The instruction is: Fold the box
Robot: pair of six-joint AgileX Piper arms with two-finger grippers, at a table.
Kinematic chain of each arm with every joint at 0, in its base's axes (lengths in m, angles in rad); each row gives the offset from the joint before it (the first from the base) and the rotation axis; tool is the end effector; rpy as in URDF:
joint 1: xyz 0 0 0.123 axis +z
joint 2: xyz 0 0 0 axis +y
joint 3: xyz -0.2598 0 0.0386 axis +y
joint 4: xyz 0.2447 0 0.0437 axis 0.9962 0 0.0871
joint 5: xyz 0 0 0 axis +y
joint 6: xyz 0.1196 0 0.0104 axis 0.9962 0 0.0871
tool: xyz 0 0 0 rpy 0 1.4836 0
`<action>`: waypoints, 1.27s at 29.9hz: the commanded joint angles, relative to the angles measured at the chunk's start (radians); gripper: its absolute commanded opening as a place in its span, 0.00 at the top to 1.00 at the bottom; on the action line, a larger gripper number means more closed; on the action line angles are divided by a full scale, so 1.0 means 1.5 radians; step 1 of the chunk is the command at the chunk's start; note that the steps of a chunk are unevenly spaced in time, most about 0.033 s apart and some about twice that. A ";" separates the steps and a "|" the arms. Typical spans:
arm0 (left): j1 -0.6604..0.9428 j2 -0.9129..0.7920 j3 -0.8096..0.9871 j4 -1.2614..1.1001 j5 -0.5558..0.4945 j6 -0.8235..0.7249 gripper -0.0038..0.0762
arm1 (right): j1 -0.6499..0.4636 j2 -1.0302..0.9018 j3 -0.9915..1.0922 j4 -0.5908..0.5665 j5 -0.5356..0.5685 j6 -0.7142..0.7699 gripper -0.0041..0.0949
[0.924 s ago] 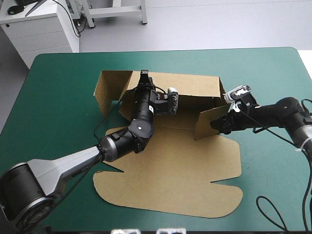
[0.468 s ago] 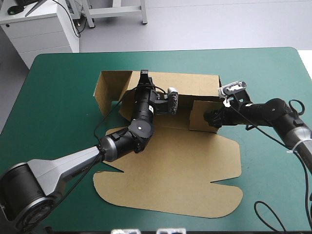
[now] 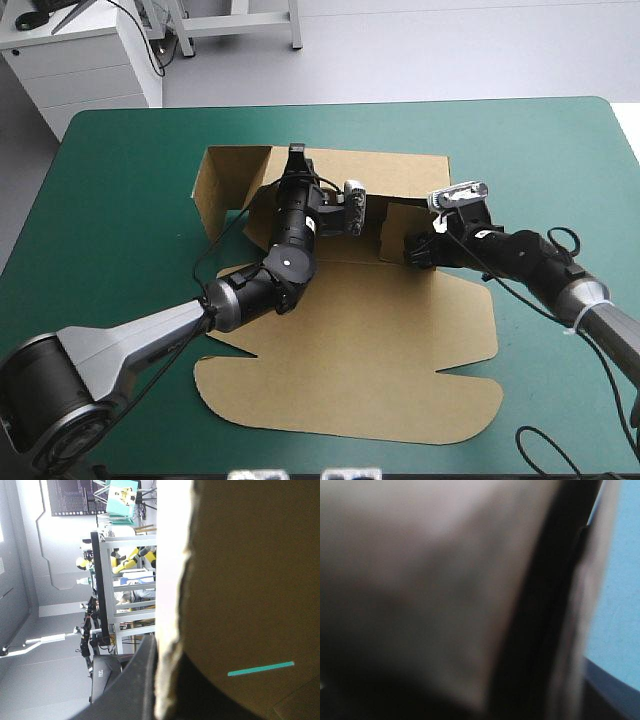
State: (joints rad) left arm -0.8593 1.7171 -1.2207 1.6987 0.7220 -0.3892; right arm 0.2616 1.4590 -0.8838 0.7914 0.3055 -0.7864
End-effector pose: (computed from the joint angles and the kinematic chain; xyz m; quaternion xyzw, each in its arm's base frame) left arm 0.3200 -0.2506 0.2697 0.5797 0.5240 0.4085 0.4717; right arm 0.3099 0.1096 0.2129 -0.1707 0.8876 0.1474 0.4017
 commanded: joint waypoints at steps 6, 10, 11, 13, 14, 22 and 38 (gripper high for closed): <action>-0.001 -0.033 -0.022 0.080 0.021 -0.011 0.96 | 0.026 -0.027 0.001 0.037 -0.092 0.007 0.50; -0.001 -0.033 -0.022 0.080 0.021 -0.011 0.96 | 0.026 -0.027 0.001 0.039 -0.095 0.010 0.85; -0.001 -0.033 -0.022 0.080 0.021 -0.011 0.96 | 0.026 -0.027 0.001 0.039 -0.095 0.010 0.94; -0.001 -0.033 -0.022 0.085 0.021 -0.011 0.96 | 0.026 -0.027 0.001 0.040 -0.095 0.010 0.97; -0.001 -0.033 -0.022 0.085 0.022 -0.011 0.96 | 0.026 -0.027 0.001 0.040 -0.095 0.010 0.98; -0.001 -0.033 -0.022 0.088 -0.007 -0.011 0.93 | 0.026 -0.027 0.000 0.040 -0.091 0.014 0.98; -0.025 -0.033 -0.022 0.088 -0.042 -0.006 0.41 | -0.011 0.017 -0.101 -0.095 0.006 0.188 0.98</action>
State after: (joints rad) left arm -0.8663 1.7164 -1.2219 1.7075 0.6277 -0.3892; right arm 0.2746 1.5002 -0.9592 0.6903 0.3008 -0.6051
